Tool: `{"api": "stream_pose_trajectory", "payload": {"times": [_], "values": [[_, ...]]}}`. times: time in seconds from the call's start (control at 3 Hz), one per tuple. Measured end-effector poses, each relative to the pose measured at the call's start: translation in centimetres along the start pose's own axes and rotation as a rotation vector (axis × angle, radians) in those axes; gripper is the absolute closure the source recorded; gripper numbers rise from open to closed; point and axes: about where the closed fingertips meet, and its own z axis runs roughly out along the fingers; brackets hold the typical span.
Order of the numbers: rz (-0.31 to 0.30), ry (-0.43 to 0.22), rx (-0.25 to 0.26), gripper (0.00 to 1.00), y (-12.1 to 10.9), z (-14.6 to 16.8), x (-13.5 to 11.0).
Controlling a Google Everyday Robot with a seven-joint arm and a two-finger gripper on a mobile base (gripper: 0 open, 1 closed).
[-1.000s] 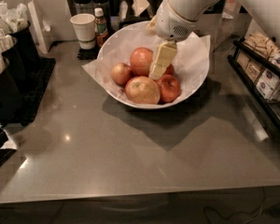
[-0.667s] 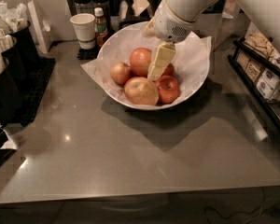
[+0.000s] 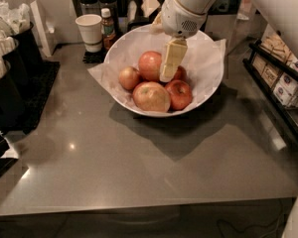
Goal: Pick apple from white bowl
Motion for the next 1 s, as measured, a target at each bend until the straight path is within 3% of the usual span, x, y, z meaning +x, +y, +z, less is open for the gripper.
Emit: {"api": "stream_pose_trajectory", "payload": {"times": [0.33, 1.0], "values": [[-0.048, 0.040, 0.009, 0.13, -1.2, -0.9, -0.4], [-0.058, 0.020, -0.012, 0.11, -0.3, 0.6, -0.3]]}}
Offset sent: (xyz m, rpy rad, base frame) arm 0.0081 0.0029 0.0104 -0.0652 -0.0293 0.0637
